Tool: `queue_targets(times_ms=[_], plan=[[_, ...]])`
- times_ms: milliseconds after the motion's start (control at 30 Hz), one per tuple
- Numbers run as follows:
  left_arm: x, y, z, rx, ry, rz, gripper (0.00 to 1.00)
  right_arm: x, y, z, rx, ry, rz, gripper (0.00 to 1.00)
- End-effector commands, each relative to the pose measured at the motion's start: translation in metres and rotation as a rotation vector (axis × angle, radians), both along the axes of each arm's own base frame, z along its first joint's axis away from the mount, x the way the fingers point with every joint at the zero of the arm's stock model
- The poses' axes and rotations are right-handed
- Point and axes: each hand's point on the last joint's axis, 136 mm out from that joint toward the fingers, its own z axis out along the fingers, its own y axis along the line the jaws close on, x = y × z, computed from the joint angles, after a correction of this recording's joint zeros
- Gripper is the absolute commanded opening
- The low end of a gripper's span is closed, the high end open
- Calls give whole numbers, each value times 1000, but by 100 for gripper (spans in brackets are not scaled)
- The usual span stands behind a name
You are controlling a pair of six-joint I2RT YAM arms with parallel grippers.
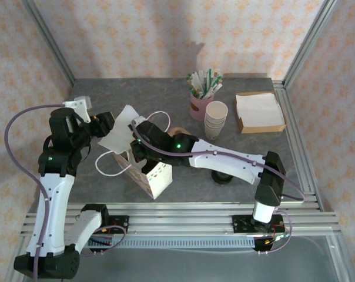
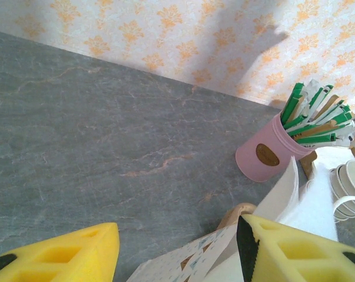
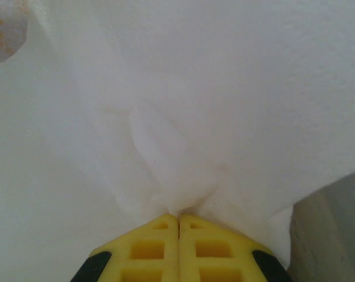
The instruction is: Pack the takeout coffee
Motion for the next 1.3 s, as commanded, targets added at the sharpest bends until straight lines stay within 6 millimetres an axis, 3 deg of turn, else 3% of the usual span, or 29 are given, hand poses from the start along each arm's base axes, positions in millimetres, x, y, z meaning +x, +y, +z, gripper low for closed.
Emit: queue_targets(times_ms=[0, 200, 433, 933, 1267], plan=[[1, 2, 3, -8, -14, 8, 56, 11, 3, -4, -12, -47, -9, 0], [3, 0, 3, -13, -9, -5, 56, 7, 9, -28, -80, 52, 68, 0], [2, 2, 3, -9, -9, 5, 56, 5, 2, -50, -212, 66, 107, 0], [3, 1, 1, -10, -1, 3, 56, 1, -3, -84, -414, 104, 185, 0], [2, 2, 1, -6, -3, 7, 56, 2, 2, -97, -438, 148, 219, 0]])
